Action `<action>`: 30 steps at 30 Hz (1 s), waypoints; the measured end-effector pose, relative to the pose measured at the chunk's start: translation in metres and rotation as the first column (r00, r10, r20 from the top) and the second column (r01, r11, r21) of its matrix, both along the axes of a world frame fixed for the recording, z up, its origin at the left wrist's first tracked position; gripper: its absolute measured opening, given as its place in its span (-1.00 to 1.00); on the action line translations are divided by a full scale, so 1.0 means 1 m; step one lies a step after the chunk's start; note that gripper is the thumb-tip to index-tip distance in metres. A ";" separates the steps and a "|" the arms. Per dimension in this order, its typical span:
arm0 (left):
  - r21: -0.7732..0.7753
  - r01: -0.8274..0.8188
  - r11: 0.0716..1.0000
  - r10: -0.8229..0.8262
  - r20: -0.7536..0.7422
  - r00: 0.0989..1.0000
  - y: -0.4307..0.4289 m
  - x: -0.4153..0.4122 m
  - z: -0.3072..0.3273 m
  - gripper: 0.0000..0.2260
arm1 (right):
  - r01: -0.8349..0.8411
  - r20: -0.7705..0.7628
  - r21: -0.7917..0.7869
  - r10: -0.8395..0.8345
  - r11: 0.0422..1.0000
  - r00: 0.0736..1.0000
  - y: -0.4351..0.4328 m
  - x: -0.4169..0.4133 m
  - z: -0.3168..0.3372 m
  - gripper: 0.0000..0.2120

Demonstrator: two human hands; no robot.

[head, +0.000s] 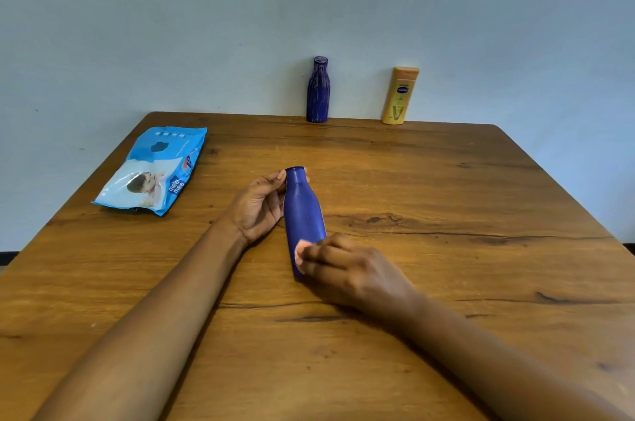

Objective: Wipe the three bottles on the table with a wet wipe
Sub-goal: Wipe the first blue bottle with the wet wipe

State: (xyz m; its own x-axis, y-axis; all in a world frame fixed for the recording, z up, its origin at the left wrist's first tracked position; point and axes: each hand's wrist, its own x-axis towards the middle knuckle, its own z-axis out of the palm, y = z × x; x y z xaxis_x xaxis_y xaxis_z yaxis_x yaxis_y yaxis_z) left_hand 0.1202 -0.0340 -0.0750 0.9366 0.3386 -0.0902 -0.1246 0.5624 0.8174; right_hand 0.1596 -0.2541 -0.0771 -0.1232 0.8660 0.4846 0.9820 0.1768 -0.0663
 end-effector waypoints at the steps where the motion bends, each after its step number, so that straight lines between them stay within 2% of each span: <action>1: 0.009 0.006 1.000 -0.006 -0.006 1.000 0.000 -0.001 0.001 -0.71 | 0.032 0.007 0.032 -0.033 0.999 0.999 0.009 0.007 0.005 -0.70; 5: 0.001 0.123 0.992 -0.123 0.050 0.991 0.003 -0.002 -0.001 -0.72 | 0.249 -0.078 0.137 -0.240 0.959 0.968 0.062 0.037 0.032 -0.68; 8: 0.000 0.156 0.988 -0.155 0.072 0.985 0.006 -0.002 -0.005 -0.68 | 0.319 -0.197 0.138 -0.290 0.938 0.937 0.071 0.039 0.040 -0.70; 10: 0.007 0.134 0.991 -0.135 0.057 0.989 0.004 -0.002 -0.004 -0.65 | 0.293 -0.204 0.137 -0.263 0.946 0.943 0.054 0.030 0.031 -0.72; 13: 0.042 0.035 0.999 -0.036 0.014 0.999 0.000 -0.002 -0.003 -0.74 | 0.224 -0.254 0.101 -0.193 0.969 0.948 0.016 0.013 0.013 -0.77; 16: 0.038 0.035 0.999 -0.036 0.019 0.999 -0.002 -0.002 0.000 -0.74 | 0.145 -0.241 0.089 -0.120 0.985 0.963 0.009 0.014 0.011 -0.80; 19: 0.016 0.078 0.997 -0.078 0.025 0.997 0.001 -0.003 -0.001 -0.74 | 0.190 -0.189 0.093 -0.170 0.977 0.967 0.037 0.026 0.027 -0.76; 23: -0.026 0.143 0.989 -0.140 0.093 0.986 0.006 -0.002 -0.006 -0.60 | 0.271 -0.233 0.110 -0.241 0.956 0.942 0.064 0.034 0.039 -0.75; 26: -0.002 0.089 0.996 -0.088 0.055 0.995 0.002 -0.003 -0.003 -0.75 | 0.269 -0.279 0.069 -0.241 0.961 0.930 0.037 0.024 0.027 -0.73; 30: -0.019 0.007 1.000 -0.006 0.021 1.000 -0.002 -0.003 0.001 -0.75 | 0.137 -0.306 -0.027 -0.139 0.990 0.942 -0.021 0.003 0.001 -0.78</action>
State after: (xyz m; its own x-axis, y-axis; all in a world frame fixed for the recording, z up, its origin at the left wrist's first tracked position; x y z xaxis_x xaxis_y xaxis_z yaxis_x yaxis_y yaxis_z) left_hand 0.1177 -0.0357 -0.0739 0.9405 0.3310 -0.0768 -0.1382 0.5789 0.8036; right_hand 0.1623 -0.2750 -0.0763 0.1513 0.8664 0.4760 0.9289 0.0401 -0.3682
